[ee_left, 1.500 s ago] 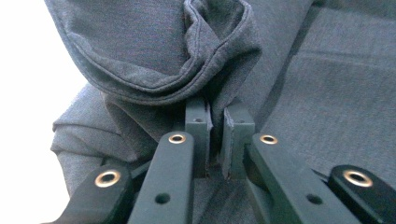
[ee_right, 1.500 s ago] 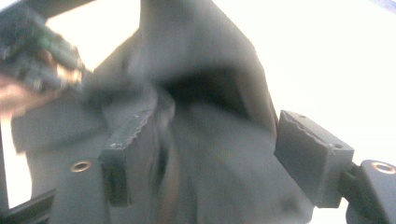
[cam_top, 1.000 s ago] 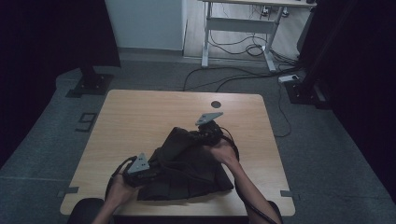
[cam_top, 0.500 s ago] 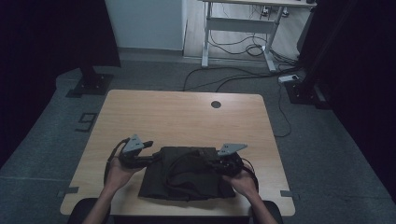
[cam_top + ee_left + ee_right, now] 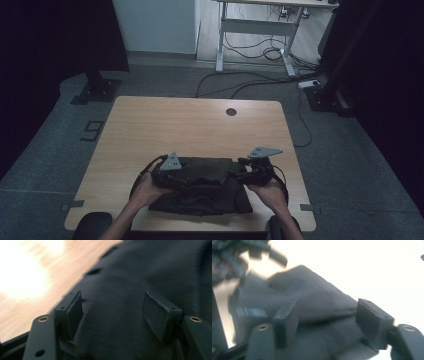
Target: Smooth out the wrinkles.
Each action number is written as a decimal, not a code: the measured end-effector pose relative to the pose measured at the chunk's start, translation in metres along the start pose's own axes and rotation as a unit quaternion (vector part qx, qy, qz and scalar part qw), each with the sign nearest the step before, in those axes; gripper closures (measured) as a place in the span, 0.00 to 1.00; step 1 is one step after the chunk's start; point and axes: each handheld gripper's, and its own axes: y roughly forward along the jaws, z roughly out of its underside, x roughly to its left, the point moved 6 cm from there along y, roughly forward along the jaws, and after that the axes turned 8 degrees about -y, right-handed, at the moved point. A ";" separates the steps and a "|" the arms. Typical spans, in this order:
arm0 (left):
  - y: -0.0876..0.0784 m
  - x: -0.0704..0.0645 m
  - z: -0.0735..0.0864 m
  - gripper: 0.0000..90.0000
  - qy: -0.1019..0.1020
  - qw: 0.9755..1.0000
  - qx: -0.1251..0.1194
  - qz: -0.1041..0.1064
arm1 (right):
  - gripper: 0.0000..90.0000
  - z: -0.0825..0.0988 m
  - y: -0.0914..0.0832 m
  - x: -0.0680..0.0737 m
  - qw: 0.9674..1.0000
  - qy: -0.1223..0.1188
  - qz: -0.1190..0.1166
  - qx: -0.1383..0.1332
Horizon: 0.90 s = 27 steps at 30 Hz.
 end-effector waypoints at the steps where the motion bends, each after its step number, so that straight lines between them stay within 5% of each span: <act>1: 0.000 0.000 0.000 0.34 0.000 1.000 0.000 0.000 | 0.32 0.000 0.000 0.000 1.000 0.000 0.000 0.000; 5: -0.003 -0.010 0.014 0.33 -0.004 1.000 0.011 0.000 | 0.22 -0.005 0.017 0.020 1.000 0.000 -0.008 0.013; 8: -0.004 -0.012 0.026 0.33 -0.016 1.000 0.015 -0.003 | 0.21 0.008 0.028 0.032 0.999 -0.018 -0.005 0.044; 10: -0.006 -0.014 0.035 0.33 -0.037 0.999 0.017 -0.010 | 0.19 0.031 0.030 0.038 0.996 -0.034 0.027 0.082; 15: -0.009 -0.019 0.047 0.33 -0.052 0.998 0.029 -0.030 | 0.17 0.060 0.025 0.042 0.994 -0.015 0.053 0.094; 18: -0.004 -0.018 0.059 0.33 -0.071 0.995 0.050 -0.051 | 0.16 0.078 0.030 0.045 0.992 -0.003 0.068 0.103; 27: 0.010 0.006 0.057 0.32 -0.096 0.992 0.051 -0.064 | 0.14 0.082 0.054 0.033 0.991 0.011 0.076 0.112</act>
